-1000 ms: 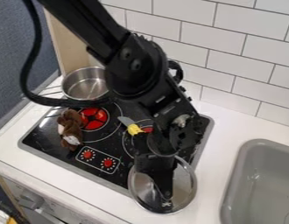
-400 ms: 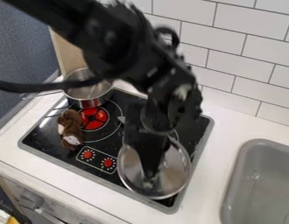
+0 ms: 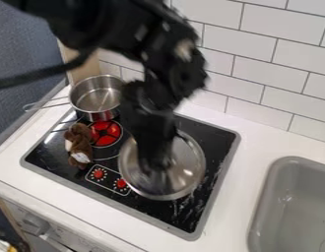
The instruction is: Moving the cover above
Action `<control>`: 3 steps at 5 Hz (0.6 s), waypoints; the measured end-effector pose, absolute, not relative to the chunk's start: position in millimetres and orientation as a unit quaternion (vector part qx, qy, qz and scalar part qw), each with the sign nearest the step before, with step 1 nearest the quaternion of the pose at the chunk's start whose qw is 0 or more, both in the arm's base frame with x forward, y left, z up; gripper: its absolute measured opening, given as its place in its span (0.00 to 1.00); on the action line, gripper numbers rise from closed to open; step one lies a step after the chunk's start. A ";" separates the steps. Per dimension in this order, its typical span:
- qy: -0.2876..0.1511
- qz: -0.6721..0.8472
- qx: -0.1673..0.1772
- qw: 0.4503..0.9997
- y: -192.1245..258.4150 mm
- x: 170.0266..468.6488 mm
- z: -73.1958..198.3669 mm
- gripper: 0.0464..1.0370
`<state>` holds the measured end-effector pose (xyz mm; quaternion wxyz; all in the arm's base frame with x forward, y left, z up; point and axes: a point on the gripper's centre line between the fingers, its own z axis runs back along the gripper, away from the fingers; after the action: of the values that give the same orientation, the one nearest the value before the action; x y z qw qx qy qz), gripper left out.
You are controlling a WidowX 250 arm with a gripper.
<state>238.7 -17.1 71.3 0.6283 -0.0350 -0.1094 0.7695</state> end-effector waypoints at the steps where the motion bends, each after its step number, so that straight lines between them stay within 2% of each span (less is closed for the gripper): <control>1: -0.075 0.758 -0.042 0.647 -20.7 271.9 69.7 0.01; 2: -0.070 0.749 -0.052 0.656 -26.4 302.9 70.6 0.01; 3: -0.054 0.742 -0.046 0.666 -33.0 317.3 63.0 0.01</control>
<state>317.3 -33.0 63.0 0.6662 -0.0459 -0.0538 0.7424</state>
